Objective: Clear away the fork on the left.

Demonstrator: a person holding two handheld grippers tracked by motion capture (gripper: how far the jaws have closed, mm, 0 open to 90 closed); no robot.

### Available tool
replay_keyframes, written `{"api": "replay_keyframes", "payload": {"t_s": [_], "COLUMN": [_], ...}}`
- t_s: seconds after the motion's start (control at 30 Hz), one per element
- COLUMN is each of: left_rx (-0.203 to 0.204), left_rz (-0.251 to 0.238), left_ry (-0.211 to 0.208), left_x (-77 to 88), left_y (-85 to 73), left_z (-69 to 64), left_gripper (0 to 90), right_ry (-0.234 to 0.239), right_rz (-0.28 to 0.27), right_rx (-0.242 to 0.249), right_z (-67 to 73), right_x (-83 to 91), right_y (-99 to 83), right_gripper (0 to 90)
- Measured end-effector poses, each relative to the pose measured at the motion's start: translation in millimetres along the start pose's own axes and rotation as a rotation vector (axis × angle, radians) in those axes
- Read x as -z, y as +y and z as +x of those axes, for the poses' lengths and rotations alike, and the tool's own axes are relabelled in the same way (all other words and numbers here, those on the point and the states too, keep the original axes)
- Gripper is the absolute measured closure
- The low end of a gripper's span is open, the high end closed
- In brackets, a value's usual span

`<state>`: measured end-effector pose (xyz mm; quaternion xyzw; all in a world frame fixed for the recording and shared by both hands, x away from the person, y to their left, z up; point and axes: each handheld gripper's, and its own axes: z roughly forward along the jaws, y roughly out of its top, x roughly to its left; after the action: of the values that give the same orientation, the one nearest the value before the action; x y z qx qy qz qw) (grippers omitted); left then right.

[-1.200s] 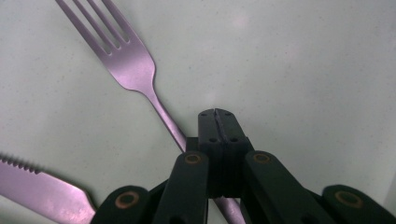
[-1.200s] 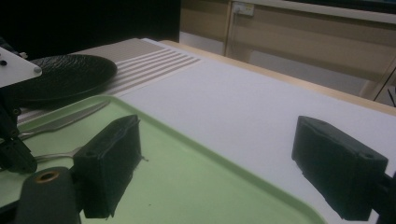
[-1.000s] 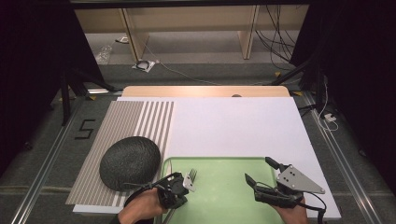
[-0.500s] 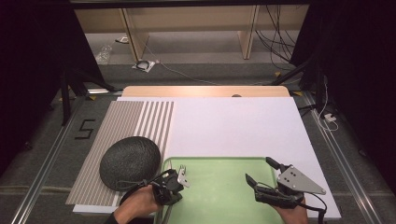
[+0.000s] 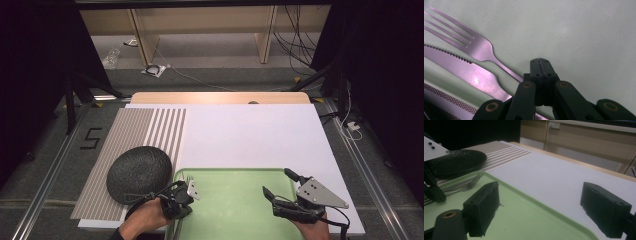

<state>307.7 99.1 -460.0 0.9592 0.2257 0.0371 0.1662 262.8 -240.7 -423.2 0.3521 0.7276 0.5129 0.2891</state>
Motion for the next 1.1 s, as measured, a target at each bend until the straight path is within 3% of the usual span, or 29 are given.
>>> {"api": "replay_keyframes", "payload": {"t_s": [0.4,0.53,0.63,0.83,1.1], "left_rx": [0.004,-0.002,0.001,0.050,0.105], "left_rz": [-0.008,-0.053,-0.093,-0.172,-0.253], "left_ry": [0.009,0.004,0.016,0.101,0.151], "left_x": [3.4,10.8,16.4,24.3,34.5], "left_y": [-2.1,-1.1,-0.4,-1.9,-8.1], "left_z": [1.0,-0.3,-0.1,4.6,13.2], "left_gripper": [86.3,78.6,67.5,42.6,30.5], "right_ry": [0.001,0.002,0.002,0.002,0.002], "right_rz": [-0.009,-0.005,0.001,-0.004,-0.008], "right_rx": [0.000,0.001,0.002,-0.002,-0.001], "right_z": [0.0,-0.5,-0.3,-0.5,-0.5], "right_x": [-1.7,-1.3,-1.2,-1.0,-1.1], "right_y": [-0.2,-0.1,0.0,0.1,0.1], "right_gripper": [16.3,16.4,16.4,16.3,16.3]}}
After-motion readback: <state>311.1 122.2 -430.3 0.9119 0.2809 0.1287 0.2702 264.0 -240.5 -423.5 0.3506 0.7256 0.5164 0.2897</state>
